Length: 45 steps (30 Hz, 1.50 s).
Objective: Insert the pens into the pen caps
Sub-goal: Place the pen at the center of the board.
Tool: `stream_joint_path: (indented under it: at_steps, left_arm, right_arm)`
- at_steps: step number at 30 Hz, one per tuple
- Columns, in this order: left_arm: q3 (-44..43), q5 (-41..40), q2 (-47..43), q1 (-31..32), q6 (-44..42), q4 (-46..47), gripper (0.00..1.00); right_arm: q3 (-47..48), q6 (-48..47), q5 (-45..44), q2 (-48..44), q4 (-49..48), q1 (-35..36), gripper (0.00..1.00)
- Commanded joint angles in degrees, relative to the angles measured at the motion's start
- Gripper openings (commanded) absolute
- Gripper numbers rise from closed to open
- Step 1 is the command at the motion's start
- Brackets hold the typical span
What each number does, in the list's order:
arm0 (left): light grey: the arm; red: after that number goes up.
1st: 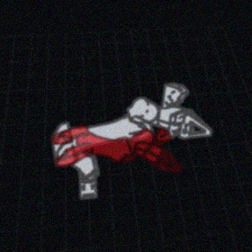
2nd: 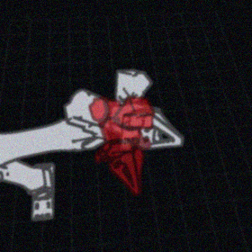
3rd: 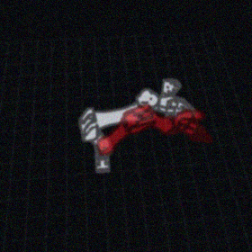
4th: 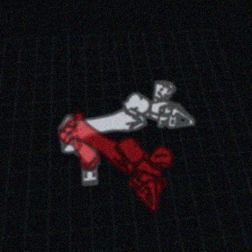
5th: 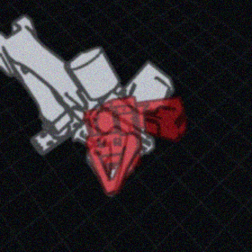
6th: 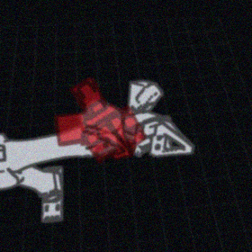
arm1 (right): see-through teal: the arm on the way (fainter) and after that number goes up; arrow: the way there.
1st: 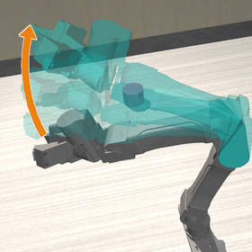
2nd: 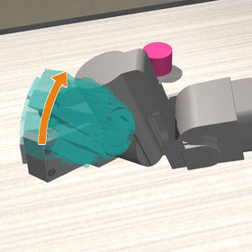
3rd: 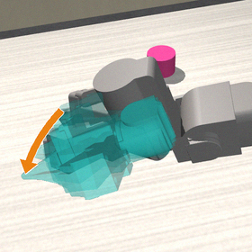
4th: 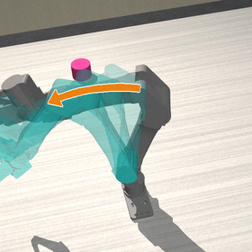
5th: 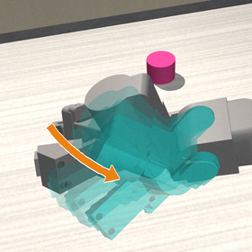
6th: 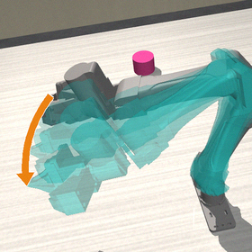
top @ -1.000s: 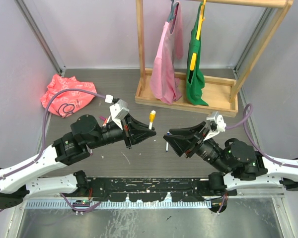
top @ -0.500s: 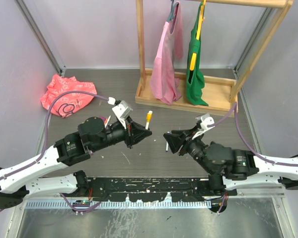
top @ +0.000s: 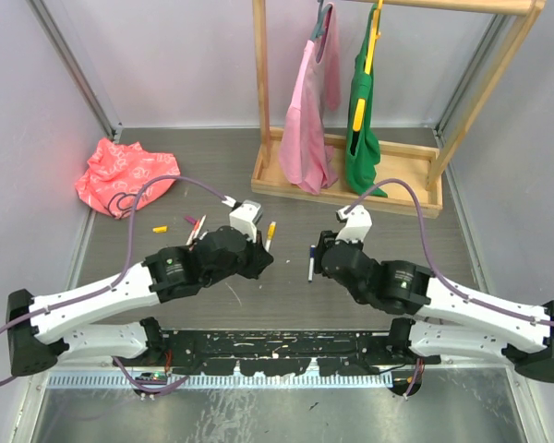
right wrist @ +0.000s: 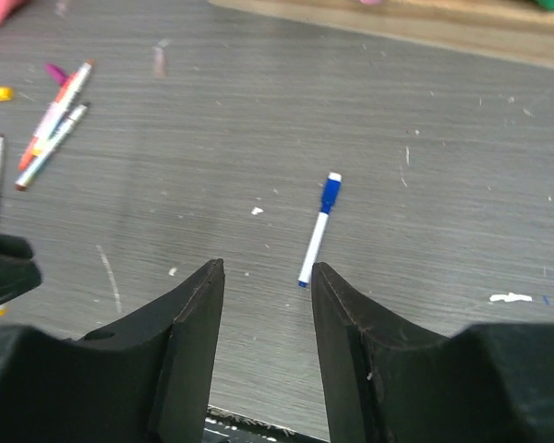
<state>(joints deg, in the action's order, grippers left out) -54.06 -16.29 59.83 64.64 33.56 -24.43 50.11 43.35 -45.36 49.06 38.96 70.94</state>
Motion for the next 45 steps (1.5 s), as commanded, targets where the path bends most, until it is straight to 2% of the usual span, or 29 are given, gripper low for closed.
stream_joint_path:
  at_steps: [1,7,12,22,27,33,45]
  left_arm:
    - [-0.65,-3.07,3.03,-0.09,3.88,0.32,0.0]
    - [-2.37,-2.16,9.71,-0.13,6.54,-1.7,0.0]
    - [-3.1,-0.26,17.41,-0.57,10.48,-0.62,0.0]
    - [-8.31,5.29,34.34,-3.47,15.29,6.11,0.0]
    - [-12.47,6.18,40.56,-4.69,16.81,6.22,0.0]
    - [-15.93,6.95,45.03,-4.92,18.31,5.36,0.0]
    - [-16.25,8.22,48.56,-6.21,19.85,4.99,0.08]
  right_arm:
    - [-2.45,-3.01,10.8,1.8,-3.41,-8.39,0.49]
    - [-8.29,-6.05,23.35,-0.09,-8.01,-22.92,0.52]
    - [-14.66,-3.56,27.29,-6.3,-9.11,-28.61,0.59]
    - [-21.17,1.62,28.08,-19.25,-7.91,-28.84,0.77]
    - [-20.81,1.74,27.32,-21.28,-6.08,-28.92,0.78]
    - [-19.12,1.21,25.96,-19.41,-4.64,-28.88,0.78]
    - [-18.52,0.78,25.52,-16.8,-4.95,-28.85,0.78]
